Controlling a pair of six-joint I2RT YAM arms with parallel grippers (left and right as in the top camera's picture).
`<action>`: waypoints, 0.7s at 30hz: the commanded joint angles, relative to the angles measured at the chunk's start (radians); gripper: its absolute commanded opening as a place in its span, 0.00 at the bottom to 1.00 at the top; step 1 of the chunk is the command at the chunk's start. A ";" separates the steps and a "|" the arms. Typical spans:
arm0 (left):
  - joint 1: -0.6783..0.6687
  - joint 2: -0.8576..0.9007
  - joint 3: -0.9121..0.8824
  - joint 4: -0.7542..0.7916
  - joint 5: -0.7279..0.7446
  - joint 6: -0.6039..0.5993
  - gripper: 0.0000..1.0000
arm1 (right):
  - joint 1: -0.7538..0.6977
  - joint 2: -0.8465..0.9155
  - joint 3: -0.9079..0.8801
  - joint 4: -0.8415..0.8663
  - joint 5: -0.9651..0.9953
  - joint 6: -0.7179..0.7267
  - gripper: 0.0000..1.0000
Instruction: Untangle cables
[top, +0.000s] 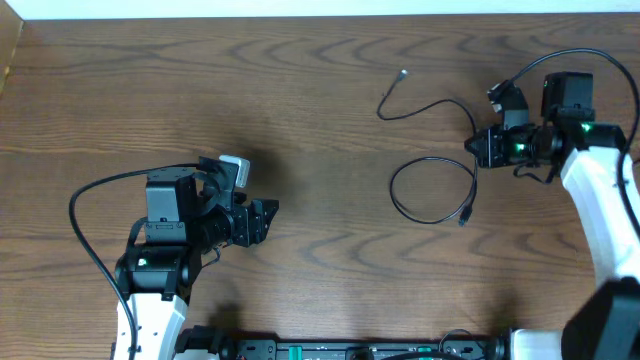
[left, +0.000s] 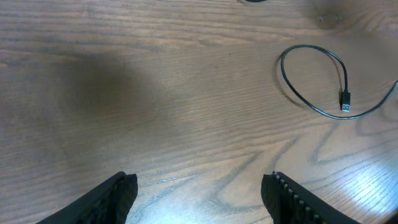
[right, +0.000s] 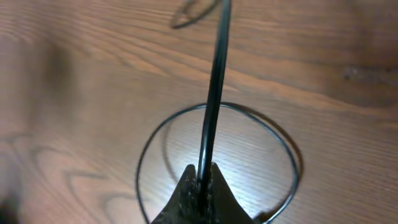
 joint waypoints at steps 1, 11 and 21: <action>-0.002 -0.008 -0.004 0.004 -0.013 -0.002 0.70 | 0.042 -0.085 0.001 -0.008 -0.022 0.051 0.01; -0.002 -0.008 -0.004 -0.004 -0.002 -0.002 0.73 | 0.185 -0.184 0.080 -0.038 0.185 0.163 0.01; -0.002 -0.008 -0.004 -0.004 -0.002 0.003 0.74 | 0.219 -0.183 0.187 -0.068 0.315 0.188 0.01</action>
